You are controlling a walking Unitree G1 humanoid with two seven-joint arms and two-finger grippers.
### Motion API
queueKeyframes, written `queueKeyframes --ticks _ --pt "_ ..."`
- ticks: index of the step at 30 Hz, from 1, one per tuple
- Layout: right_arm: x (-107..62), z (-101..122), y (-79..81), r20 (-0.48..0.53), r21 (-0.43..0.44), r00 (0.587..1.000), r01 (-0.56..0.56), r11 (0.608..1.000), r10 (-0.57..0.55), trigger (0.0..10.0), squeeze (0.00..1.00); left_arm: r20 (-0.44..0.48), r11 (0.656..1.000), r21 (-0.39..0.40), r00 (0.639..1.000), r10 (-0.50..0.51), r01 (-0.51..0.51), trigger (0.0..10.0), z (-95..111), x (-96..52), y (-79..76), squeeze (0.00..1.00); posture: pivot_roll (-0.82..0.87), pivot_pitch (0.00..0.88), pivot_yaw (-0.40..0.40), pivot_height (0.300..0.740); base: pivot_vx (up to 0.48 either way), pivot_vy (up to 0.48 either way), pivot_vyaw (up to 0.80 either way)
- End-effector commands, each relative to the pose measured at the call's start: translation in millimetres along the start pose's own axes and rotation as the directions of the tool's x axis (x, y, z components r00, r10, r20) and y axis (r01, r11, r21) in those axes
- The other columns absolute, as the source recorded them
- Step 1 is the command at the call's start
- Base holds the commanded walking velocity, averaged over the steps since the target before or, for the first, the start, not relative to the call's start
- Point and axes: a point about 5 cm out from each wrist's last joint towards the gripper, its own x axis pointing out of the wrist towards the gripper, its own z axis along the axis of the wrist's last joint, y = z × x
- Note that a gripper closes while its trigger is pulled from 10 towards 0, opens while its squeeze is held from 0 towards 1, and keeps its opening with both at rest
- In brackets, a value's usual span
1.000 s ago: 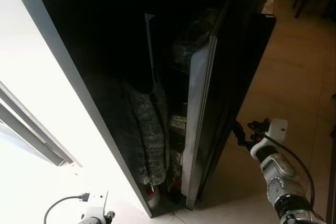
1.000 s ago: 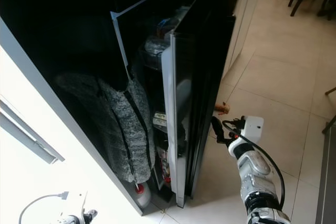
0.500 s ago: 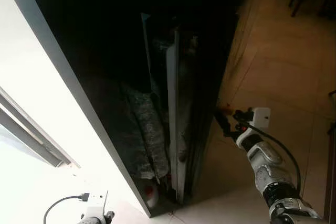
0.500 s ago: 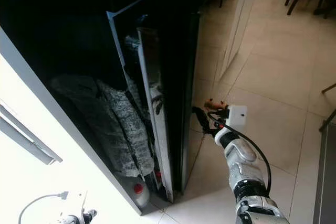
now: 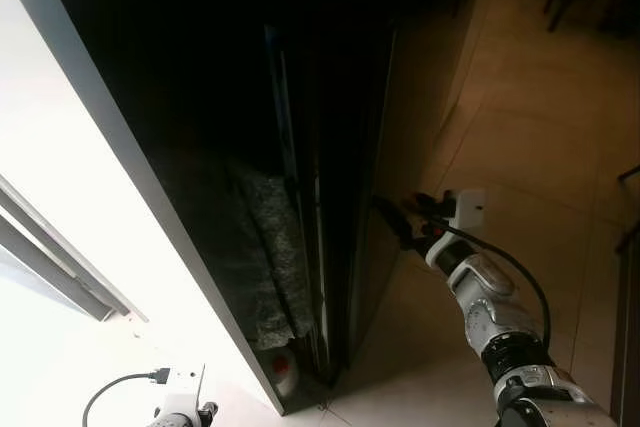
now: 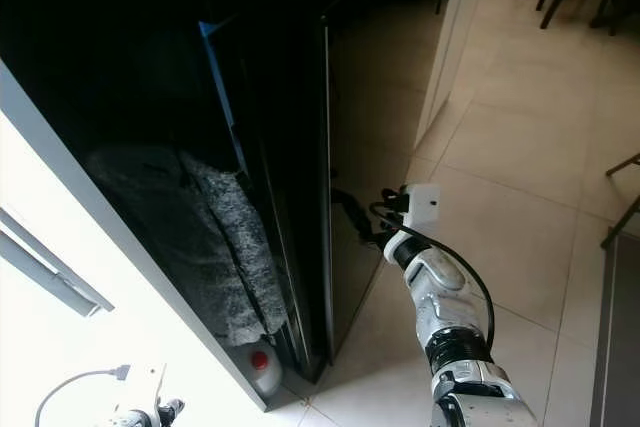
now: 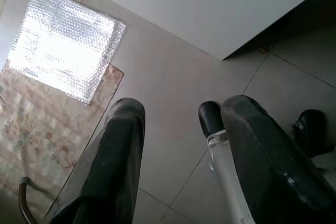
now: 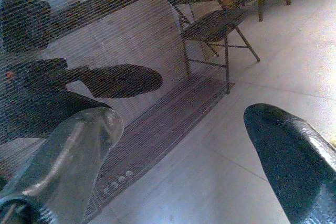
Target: Restocking fridge
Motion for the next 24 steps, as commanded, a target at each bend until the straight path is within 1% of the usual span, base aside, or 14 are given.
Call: queueKeyframes --ticks 1,3,4,5,6,7,8,11,19,20,24 --pt "21.3 18.2 31.6 0.046 -0.052 0.986 -0.155 0.987 0.157 10.0 0.0 -0.016 1.0 0.006 1.0 0.008 -0.007 10.0 -2.9 -0.3 1.1 0.0 -0.21 0.005 0.037 0.74 0.0 0.0 0.0" --pt "28.5 19.4 47.2 0.047 -0.059 0.975 -0.216 0.975 0.219 10.0 0.0 -0.016 1.0 0.006 1.0 0.008 -0.008 10.0 -2.9 -0.3 1.0 0.0 -0.21 0.005 0.037 0.74 0.0 0.0 0.0" --pt "28.5 19.4 47.2 0.047 -0.059 0.975 -0.216 0.975 0.219 10.0 0.0 -0.016 1.0 0.006 1.0 0.008 -0.008 10.0 -2.9 -0.3 1.0 0.0 -0.21 0.005 0.037 0.74 0.0 0.0 0.0" --pt "34.0 20.5 59.2 0.054 -0.056 0.965 -0.256 0.965 0.258 10.0 0.0 -0.015 1.0 0.005 1.0 0.008 -0.008 10.0 -2.8 -0.3 1.0 0.0 -0.2 0.005 0.037 0.74 0.0 0.0 0.0" --pt "35.6 20.7 62.8 0.056 -0.054 0.961 -0.267 0.962 0.269 10.0 0.0 -0.015 1.0 0.005 1.0 0.008 -0.008 10.0 -2.7 -0.3 1.0 0.0 -0.2 0.005 0.037 0.74 0.0 0.0 0.0" --pt "35.6 20.7 62.8 0.056 -0.054 0.961 -0.267 0.962 0.269 10.0 0.0 -0.015 1.0 0.005 1.0 0.008 -0.008 10.0 -2.7 -0.3 1.0 0.0 -0.2 0.005 0.037 0.74 0.0 0.0 0.0" --pt "39.4 20.0 72.2 0.056 -0.046 0.952 -0.298 0.953 0.3 10.0 0.0 -0.015 1.0 0.004 1.0 0.009 -0.009 10.0 -2.6 -0.2 1.0 0.0 -0.21 0.007 0.035 0.74 0.0 0.0 0.0" --pt "44.5 16.5 88.4 0.045 -0.04 0.934 -0.352 0.935 0.353 10.0 0.0 -0.015 1.0 0.002 1.0 0.01 -0.01 10.0 -2.5 -0.2 0.9 0.0 -0.2 0.007 0.034 0.74 0.0 0.0 0.0" --pt "53.7 12.7 115.9 0.036 -0.016 0.906 -0.422 0.906 0.423 10.0 0.0 -0.014 1.0 -0.001 1.0 0.01 -0.01 10.0 -2.0 -0.1 0.7 0.0 -0.2 0.006 0.033 0.74 0.0 0.0 0.0" --pt "56.0 12.2 123.3 0.035 -0.011 0.896 -0.442 0.897 0.442 10.0 0.0 -0.014 1.0 0.0 1.0 0.01 -0.01 10.0 -1.9 -0.1 0.8 0.0 -0.21 0.004 0.035 0.74 0.0 0.0 0.0" --pt "58.7 9.0 132.3 0.023 -0.009 0.889 -0.458 0.889 0.458 10.0 0.0 -0.013 1.0 0.0 1.0 0.008 -0.008 10.0 -1.6 -0.1 0.7 0.0 -0.2 0.001 0.034 0.74 0.0 0.0 0.0"
